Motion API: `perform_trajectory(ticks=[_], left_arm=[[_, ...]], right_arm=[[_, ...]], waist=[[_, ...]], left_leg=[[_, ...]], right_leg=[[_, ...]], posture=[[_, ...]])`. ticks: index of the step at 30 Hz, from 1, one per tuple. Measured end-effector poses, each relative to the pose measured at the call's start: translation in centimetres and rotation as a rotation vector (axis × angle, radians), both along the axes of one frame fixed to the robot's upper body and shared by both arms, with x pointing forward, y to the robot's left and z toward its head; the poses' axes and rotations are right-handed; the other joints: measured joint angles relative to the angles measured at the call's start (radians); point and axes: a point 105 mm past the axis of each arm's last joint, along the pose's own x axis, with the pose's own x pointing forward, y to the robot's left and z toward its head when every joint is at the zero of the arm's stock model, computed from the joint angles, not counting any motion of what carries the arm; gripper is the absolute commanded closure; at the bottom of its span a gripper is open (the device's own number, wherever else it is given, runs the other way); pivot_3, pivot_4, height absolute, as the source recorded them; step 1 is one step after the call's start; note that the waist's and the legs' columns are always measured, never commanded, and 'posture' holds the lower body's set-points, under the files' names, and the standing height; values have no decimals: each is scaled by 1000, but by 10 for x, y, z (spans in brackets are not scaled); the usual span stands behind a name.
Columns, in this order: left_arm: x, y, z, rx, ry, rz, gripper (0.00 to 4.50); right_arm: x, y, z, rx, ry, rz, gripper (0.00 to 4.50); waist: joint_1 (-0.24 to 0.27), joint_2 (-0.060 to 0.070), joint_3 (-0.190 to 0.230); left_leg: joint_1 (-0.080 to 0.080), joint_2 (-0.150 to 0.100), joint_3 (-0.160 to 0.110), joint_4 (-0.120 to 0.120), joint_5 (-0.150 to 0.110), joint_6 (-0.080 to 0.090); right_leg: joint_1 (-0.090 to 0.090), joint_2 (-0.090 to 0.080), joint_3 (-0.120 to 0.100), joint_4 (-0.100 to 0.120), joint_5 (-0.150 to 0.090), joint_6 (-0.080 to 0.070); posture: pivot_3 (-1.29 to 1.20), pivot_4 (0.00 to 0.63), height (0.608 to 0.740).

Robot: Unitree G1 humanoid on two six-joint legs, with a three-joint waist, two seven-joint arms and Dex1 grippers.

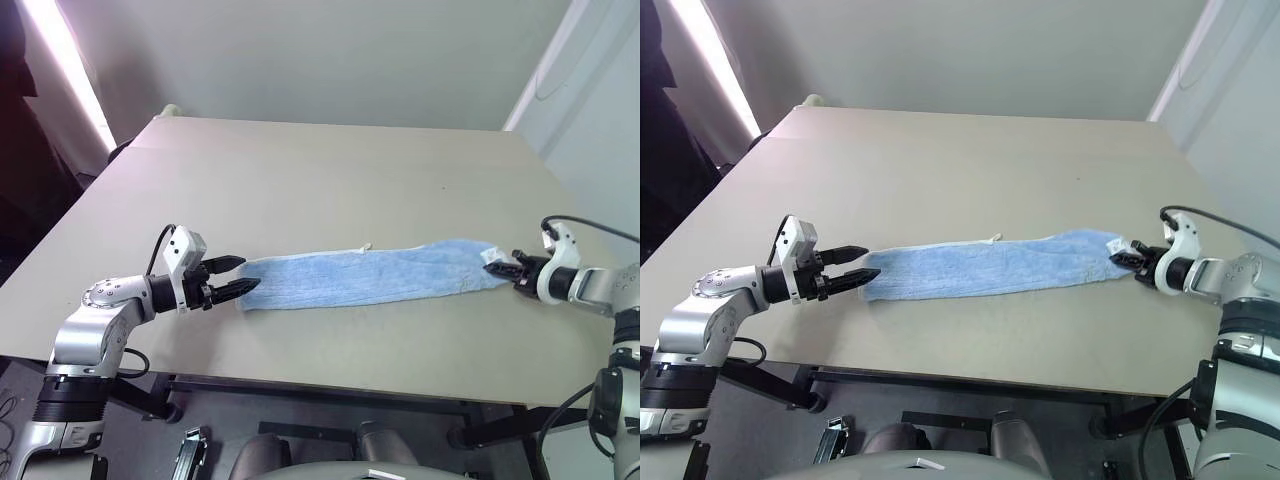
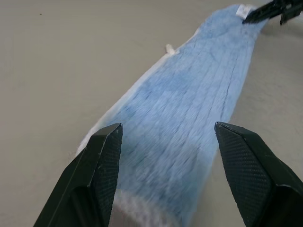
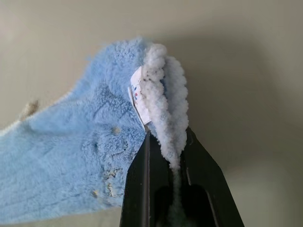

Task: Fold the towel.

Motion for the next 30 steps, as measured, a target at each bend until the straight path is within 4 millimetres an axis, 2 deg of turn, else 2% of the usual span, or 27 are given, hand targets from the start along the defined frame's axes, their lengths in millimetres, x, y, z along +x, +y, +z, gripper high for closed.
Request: perform_trajectory(ticks=[2,4,6,9,14,20,23,27,30], left_arm=[[1,-1,1,-4,-4,-1,1220],[3,-3,4,-8,-13,-4,1220],[3,-3,4,-11,-15,-5,1220],[3,-3,3,-11,-11,-3,1220],[3,-1,3,-6,-9,-1,1220],[3,-1,3,-3,-9,1,1220],[4,0,3,-1,-7,4,1220],[7,-1,4,-1,-9,4,1220],[8,-3,3,4,-6,-3,1220]], right_arm=[[6,20,28,-73,-110,154,4464],[7,48,50,-121,-207,309,4464],[1,72,59,-148,-260,436,4464],[-9,95,51,-178,-260,549,4464],[-28,147,41,-191,-285,754,4464],[-40,187,29,-165,-275,875,4464],[-41,200,20,-164,-260,901,4464],[-38,230,0,-169,-235,937,4464],[-32,238,-11,-187,-208,915,4464]], waist=[[-5,5,1],[-6,5,1],[-4,5,1],[4,5,1],[16,5,1],[19,5,1],[18,5,1],[15,4,1],[17,4,1]], left_leg=[[-1,1,0,0,0,0],[-2,1,-1,0,0,0],[-2,2,-2,0,0,0],[-4,1,-2,2,0,0],[-4,1,-1,3,0,0],[-4,1,-1,3,0,0],[-4,0,-1,3,0,0],[-4,-1,-1,3,1,-2],[-4,-1,-1,4,2,-3]], right_leg=[[-2,0,0,1,0,0],[-3,2,0,2,0,0],[-3,2,-1,2,0,0],[-3,0,-1,2,0,0],[-4,0,0,3,1,1],[-4,0,-1,3,1,1],[-4,0,-1,3,1,1],[-5,1,-1,6,1,1],[-6,0,-1,9,1,0]], posture=[[0,0,716],[0,0,716],[0,0,716],[0,0,716],[0,0,716],[0,0,716],[0,0,716],[0,0,716],[0,0,716]])
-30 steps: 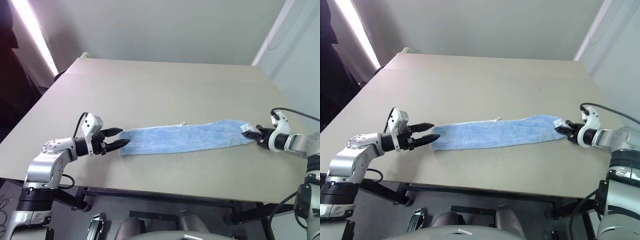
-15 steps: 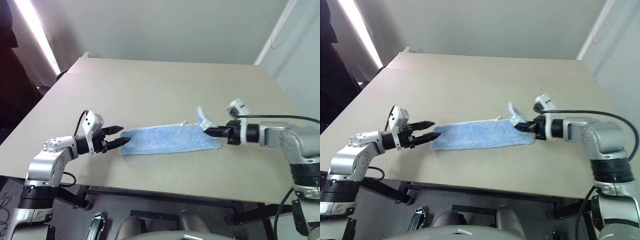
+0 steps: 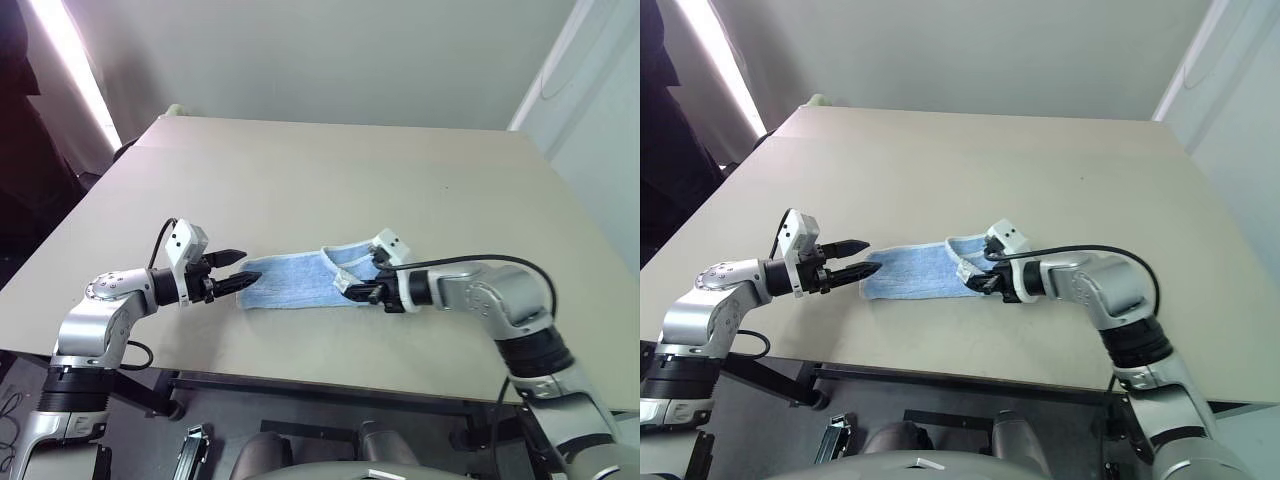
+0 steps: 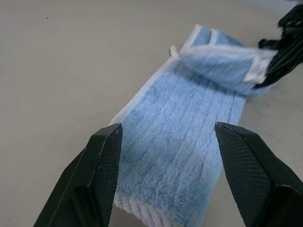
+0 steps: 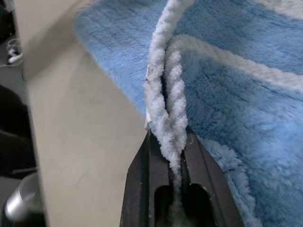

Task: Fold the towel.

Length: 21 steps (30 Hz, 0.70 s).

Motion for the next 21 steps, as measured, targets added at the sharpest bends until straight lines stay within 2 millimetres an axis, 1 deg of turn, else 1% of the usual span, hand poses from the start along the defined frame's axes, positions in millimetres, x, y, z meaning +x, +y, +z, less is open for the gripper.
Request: perform_trajectory(ticks=[7,9,11,15,17,21], left_arm=[[-2,-2,-5,9,16,-6,1220],[-2,-1,-5,7,19,-6,1220],[-2,-1,-5,5,24,-5,1220],[-4,-1,-7,-1,38,-4,1220],[-5,0,-9,-8,47,1,1220],[-4,4,-8,-26,65,33,1220]], right_arm=[[8,7,-9,-7,-1,-26,4464],[10,8,-10,-3,1,-30,3981],[12,13,-7,14,0,-28,3440],[13,19,-2,36,-10,-15,2096],[15,21,9,110,-23,-16,2096],[20,15,42,267,-110,-11,2096]], waist=[[-3,-1,0],[-3,-1,0],[-4,-1,0],[-5,-1,0],[-4,-1,0],[-2,-1,0]], left_leg=[[1,-1,0,1,2,-3],[1,-1,-1,1,3,-4],[2,-1,-1,1,3,-5],[2,0,-1,1,4,-5],[2,-1,-2,1,4,-5],[2,-1,-2,1,4,-5]], right_leg=[[-2,0,0,6,0,0],[-2,1,0,8,0,-1],[-2,1,0,9,0,-2],[-2,1,0,10,0,-2],[-2,1,0,10,0,-2],[-2,1,0,9,0,-2]], posture=[[0,0,716],[0,0,716],[0,0,716],[0,0,716],[0,0,716],[0,0,716]])
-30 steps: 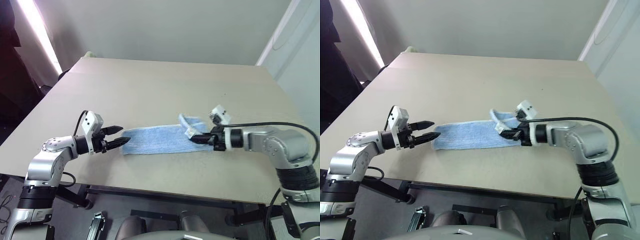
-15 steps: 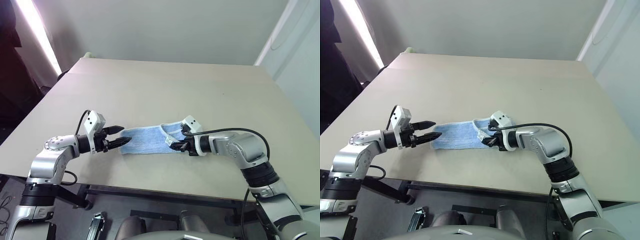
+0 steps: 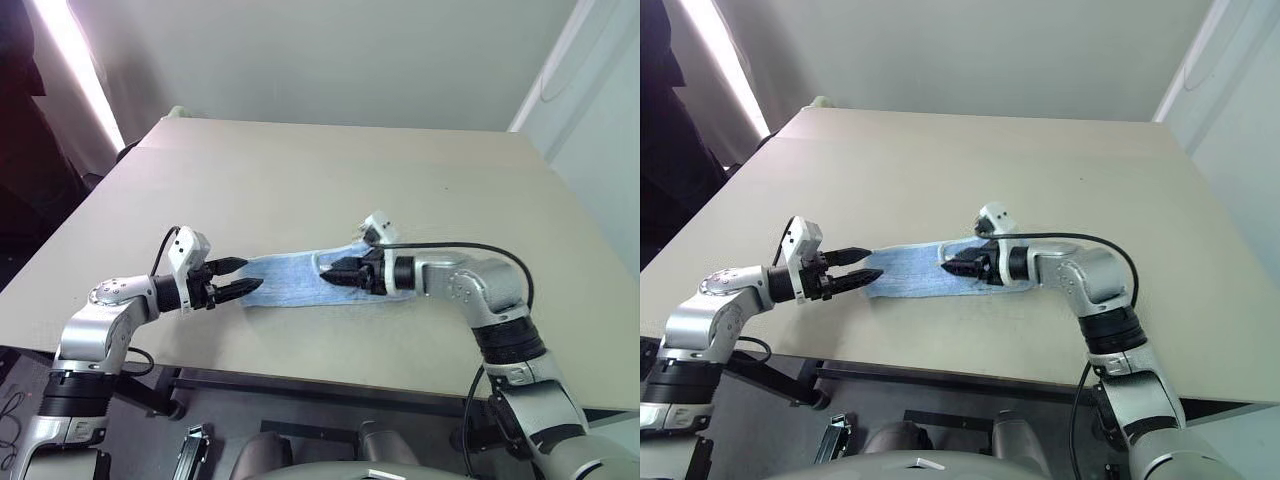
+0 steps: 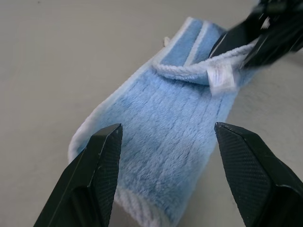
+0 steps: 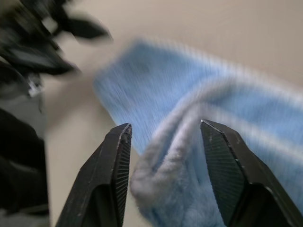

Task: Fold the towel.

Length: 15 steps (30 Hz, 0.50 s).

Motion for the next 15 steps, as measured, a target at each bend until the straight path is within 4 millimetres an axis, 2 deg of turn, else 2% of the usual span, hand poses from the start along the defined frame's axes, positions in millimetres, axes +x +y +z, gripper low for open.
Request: perform_trajectory(ticks=[4,7,10,15], left_arm=[[-1,9,-2,-7,29,42,1220],[-3,17,-5,-7,53,81,1220],[-4,21,-6,-13,63,94,1220],[-7,28,-8,-36,111,141,1220]], right_arm=[[13,-14,19,91,-123,-64,2096],[27,-23,11,100,-167,-132,2096],[32,-22,-6,32,-227,-145,2096],[26,-13,-63,-143,-255,-94,2096]], waist=[[-3,0,0],[-11,0,0],[-19,0,0],[-28,-1,0]], left_leg=[[1,0,0,0,0,0],[1,0,0,0,0,0],[1,0,0,0,0,-1],[1,0,0,0,1,-1]], right_leg=[[0,0,0,0,0,0],[0,0,0,1,0,0],[0,0,0,1,0,0],[0,0,0,2,0,0]], posture=[[0,0,716],[0,0,716],[0,0,716],[0,0,716]])
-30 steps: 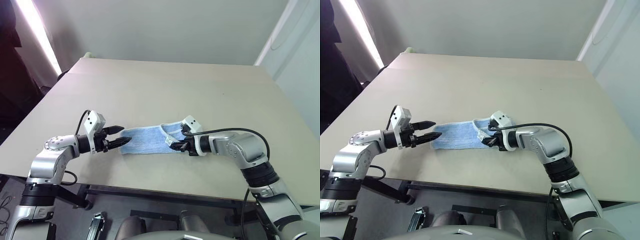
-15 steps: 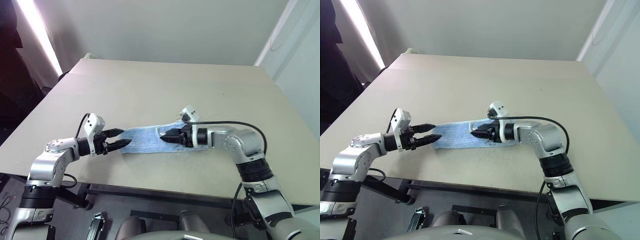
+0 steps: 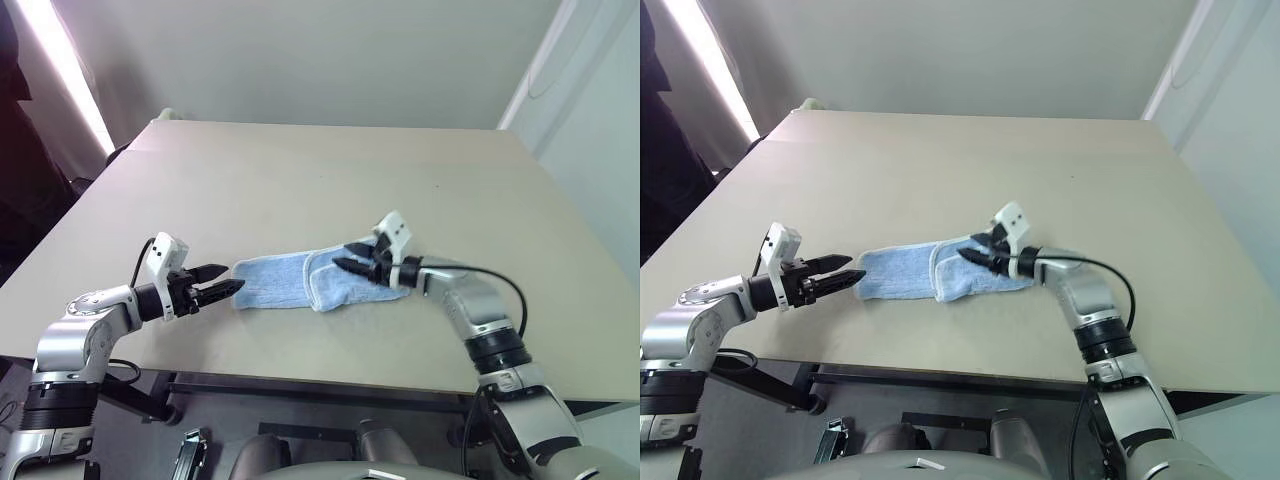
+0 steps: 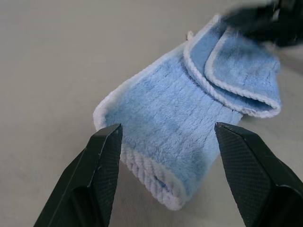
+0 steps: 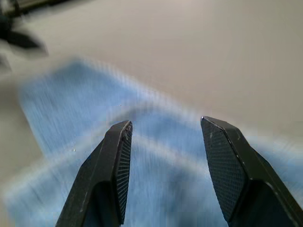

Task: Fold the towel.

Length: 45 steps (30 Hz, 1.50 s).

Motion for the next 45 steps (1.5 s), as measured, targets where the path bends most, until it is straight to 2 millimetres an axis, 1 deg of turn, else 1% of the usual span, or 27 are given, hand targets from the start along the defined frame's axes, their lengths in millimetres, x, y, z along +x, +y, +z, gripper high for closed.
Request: perform_trajectory(ticks=[1,3,6,8,9,10,11,12,14,17,23,25,30,34,36,39,40,45], left_arm=[[0,1,0,-4,9,11,1220],[-1,3,-2,2,36,26,1220],[-4,6,-7,0,79,47,1220],[-5,7,-9,-7,98,57,1220],[-4,8,-9,-10,103,67,837],[-4,8,-10,-14,103,75,603],[-3,7,-11,-22,108,82,261],[-2,7,-14,-37,123,95,41],[0,9,-20,-58,168,126,41],[3,10,-26,-65,221,166,41],[11,3,-31,-122,334,202,41],[13,-4,-32,-162,378,199,41],[15,-30,-31,-287,494,156,41],[19,-39,-31,-327,522,155,41],[19,-42,-32,-335,525,152,41],[21,-42,-33,-331,524,158,610],[21,-42,-33,-330,523,160,885],[21,-37,-31,-320,516,167,2681]], right_arm=[[1,3,-9,-15,0,-9,2096],[4,6,-19,-33,-26,-31,2096],[13,8,-21,-43,-53,-60,2096],[16,7,-23,-36,-53,-80,2096],[17,7,-24,-29,-53,-94,2067],[18,6,-24,-25,-51,-104,2067],[20,4,-24,-21,-49,-116,2067],[22,2,-22,-17,-53,-131,2067],[26,-2,-19,-11,-62,-162,2067],[29,-6,-14,-1,-62,-192,2067],[27,1,7,22,-102,-169,2067],[26,3,11,24,-109,-165,2067],[23,4,19,12,-105,-143,2067],[18,5,32,2,-128,-106,2067],[17,4,35,-4,-133,-99,2067],[14,2,33,-12,-119,-96,2067],[13,1,31,-16,-112,-96,2067],[12,-2,26,-28,-96,-98,2067]], waist=[[0,0,0],[-1,0,0],[-1,0,0],[-1,-1,0],[-1,-1,0],[0,0,0],[0,0,0],[1,0,0],[0,-1,0],[-2,-1,0],[0,-1,0],[1,-1,0],[1,-1,0],[1,-1,0],[2,-1,0],[2,-1,0],[2,-1,0],[1,-1,1]], left_leg=[[0,0,0,0,0,-1],[1,0,0,0,1,-2],[7,0,0,0,2,-3],[16,1,-1,0,2,-3],[19,1,-1,0,2,-3],[22,1,-1,0,3,-2],[24,1,-1,0,3,-2],[26,1,-1,0,3,-2],[30,1,-1,-1,3,-2],[30,1,-1,-1,3,-2],[28,1,-1,-3,3,-2],[28,1,-1,-3,3,-2],[28,0,-2,-3,3,-2],[28,0,-2,-3,3,-2],[28,0,-2,-3,3,-2],[28,0,-2,-3,3,-2],[28,0,-2,-3,3,-2],[28,0,-2,-3,3,-2]], right_leg=[[0,0,0,1,0,0],[0,0,0,2,0,-1],[5,1,0,4,1,-2],[15,1,0,3,1,-2],[17,1,0,3,1,-2],[20,1,0,3,0,-3],[22,1,0,3,0,-3],[24,1,0,3,0,-3],[27,1,0,3,0,-3],[27,1,0,3,0,-3],[25,1,0,2,0,-3],[26,1,0,2,0,-3],[26,1,0,2,0,-3],[26,1,0,1,0,-3],[26,1,0,1,0,-3],[26,1,0,1,0,-3],[26,1,0,1,0,-3],[25,1,0,0,0,-3]], posture=[[0,0,716],[0,0,716],[0,0,716],[0,0,716],[0,0,716],[0,0,716],[0,0,716],[0,0,716],[0,0,716],[0,0,716],[0,0,716],[0,0,716],[0,0,716],[0,0,716],[0,0,716],[0,0,716],[0,0,716],[0,0,716]])
